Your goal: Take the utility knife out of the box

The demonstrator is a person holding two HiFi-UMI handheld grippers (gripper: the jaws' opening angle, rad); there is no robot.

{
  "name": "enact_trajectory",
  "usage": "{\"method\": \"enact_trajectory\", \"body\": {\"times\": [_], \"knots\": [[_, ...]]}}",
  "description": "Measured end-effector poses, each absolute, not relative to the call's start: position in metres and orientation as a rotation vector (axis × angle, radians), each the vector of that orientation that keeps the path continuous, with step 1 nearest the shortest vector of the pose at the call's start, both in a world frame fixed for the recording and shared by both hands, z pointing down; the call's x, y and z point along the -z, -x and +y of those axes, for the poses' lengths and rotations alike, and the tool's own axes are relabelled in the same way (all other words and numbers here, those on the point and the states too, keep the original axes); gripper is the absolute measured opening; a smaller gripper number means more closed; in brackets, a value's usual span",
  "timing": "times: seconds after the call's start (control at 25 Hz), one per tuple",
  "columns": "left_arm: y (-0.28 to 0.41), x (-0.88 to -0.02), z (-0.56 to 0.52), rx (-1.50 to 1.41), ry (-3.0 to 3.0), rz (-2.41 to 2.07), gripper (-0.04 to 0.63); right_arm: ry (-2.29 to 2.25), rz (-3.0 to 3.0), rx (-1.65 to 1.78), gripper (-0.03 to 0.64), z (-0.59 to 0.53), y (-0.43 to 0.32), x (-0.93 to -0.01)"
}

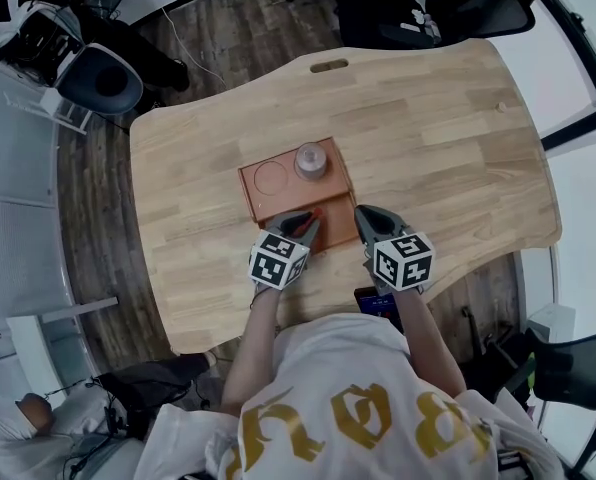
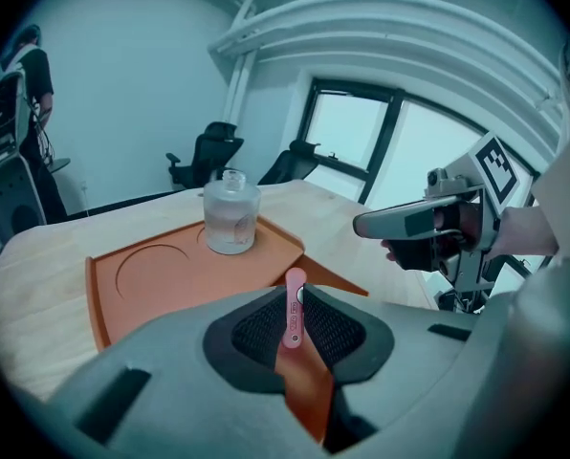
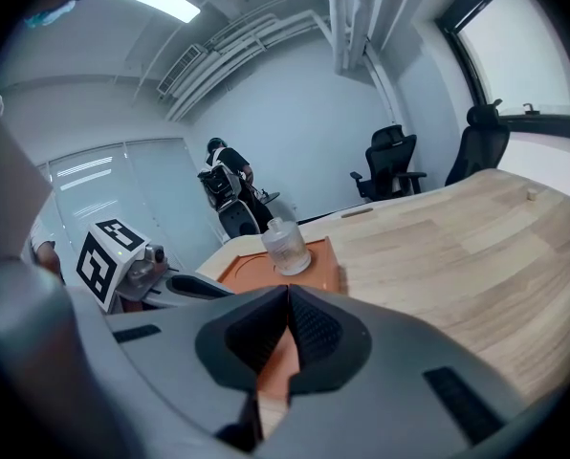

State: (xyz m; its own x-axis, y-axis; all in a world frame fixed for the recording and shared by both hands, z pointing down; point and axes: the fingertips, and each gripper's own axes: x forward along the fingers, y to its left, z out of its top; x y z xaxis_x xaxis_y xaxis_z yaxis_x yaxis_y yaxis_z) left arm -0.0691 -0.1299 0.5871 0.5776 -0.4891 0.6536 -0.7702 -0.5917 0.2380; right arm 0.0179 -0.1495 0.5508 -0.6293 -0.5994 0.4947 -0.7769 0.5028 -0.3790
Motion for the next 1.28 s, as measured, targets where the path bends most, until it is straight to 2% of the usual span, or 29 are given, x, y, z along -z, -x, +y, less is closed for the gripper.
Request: {"method": "enact_trajectory", "body": {"times": [0.84,1.28], "knots": [[0.097,-0.496,-0.106,-0.33,-2.364,-1.257,0.058,-1.123,-2.541,-0.675,0.012,-0.122,-0.002,-0.508],[0.109,-0.465,-0.094,-0.232,-2.401,-1.376,0.058,-1.172,-2.585,-0.564,0.012,-0.113,-0.007,-0.485]]}}
